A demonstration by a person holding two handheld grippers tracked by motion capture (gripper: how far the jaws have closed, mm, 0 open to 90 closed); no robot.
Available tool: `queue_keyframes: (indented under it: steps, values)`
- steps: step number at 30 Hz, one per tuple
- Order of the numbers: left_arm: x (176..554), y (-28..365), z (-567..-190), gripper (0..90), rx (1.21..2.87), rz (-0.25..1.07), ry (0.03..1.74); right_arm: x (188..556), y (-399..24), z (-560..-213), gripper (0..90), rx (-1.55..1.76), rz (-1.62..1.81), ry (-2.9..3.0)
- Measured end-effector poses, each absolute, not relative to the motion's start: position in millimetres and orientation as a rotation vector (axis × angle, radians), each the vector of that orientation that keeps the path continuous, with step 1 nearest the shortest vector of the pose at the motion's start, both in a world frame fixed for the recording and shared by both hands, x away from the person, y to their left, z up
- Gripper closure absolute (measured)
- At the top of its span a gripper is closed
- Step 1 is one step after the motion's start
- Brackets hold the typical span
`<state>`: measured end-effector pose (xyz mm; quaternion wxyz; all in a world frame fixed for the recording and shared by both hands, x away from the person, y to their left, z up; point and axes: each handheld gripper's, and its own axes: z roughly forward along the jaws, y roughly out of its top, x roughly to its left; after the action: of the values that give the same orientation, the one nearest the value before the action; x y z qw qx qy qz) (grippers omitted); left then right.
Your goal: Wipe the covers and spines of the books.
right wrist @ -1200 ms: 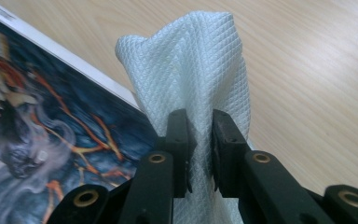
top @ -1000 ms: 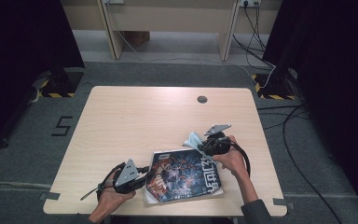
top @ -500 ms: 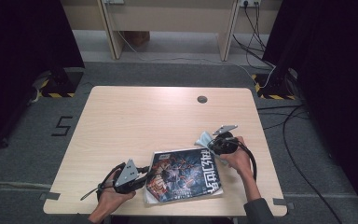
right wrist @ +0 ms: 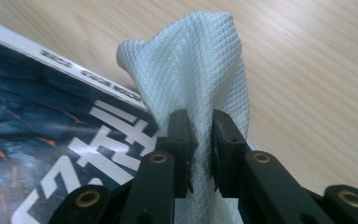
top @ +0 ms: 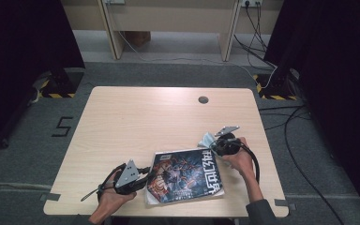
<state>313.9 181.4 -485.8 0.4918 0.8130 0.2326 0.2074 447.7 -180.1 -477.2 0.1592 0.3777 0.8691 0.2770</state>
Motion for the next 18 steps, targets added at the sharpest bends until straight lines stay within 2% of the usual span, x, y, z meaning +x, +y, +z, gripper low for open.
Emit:
queue_keyframes:
  steps: [14, 18]
  values:
    - [314, 181, -486, 77.3, 1.973, 0.51, 0.567, 425, -133, -447, 79.8, 0.838, 0.908, 2.556]
    - [314, 181, -486, 77.3, 1.973, 0.511, 0.563, 428, -136, -449, 79.8, 0.854, 0.904, 2.556]
